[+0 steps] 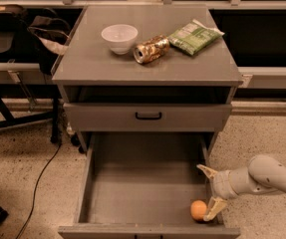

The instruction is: Pick orange from middle drawer and place on counter

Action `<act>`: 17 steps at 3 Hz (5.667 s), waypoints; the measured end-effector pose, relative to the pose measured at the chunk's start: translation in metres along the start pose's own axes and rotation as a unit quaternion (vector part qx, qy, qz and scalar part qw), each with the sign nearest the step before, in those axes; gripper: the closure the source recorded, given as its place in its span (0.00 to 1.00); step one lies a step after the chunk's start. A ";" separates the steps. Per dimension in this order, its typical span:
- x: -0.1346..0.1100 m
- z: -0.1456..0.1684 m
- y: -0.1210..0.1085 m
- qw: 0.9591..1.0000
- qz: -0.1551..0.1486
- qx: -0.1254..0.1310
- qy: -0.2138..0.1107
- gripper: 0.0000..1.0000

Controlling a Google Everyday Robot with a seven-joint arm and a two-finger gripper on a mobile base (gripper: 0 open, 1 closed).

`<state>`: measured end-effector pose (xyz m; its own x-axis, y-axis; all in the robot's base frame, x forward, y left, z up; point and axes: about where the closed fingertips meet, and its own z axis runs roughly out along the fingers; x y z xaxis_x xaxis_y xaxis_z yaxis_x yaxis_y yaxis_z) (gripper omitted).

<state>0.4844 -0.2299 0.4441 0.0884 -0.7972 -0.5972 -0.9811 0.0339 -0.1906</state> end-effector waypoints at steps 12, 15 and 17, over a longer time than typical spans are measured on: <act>0.040 0.054 0.002 0.997 0.069 -0.004 0.038 1.00; -0.044 -0.030 -0.024 0.994 0.046 -0.015 -0.100 1.00; -0.115 -0.101 -0.040 0.971 -0.022 -0.047 -0.234 1.00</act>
Offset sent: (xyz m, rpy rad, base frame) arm 0.0016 -0.0139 -0.0296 -0.0184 0.0070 -0.0548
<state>0.4966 -0.2008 0.5989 0.1778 -0.4338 -0.8833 -0.9840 -0.0666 -0.1654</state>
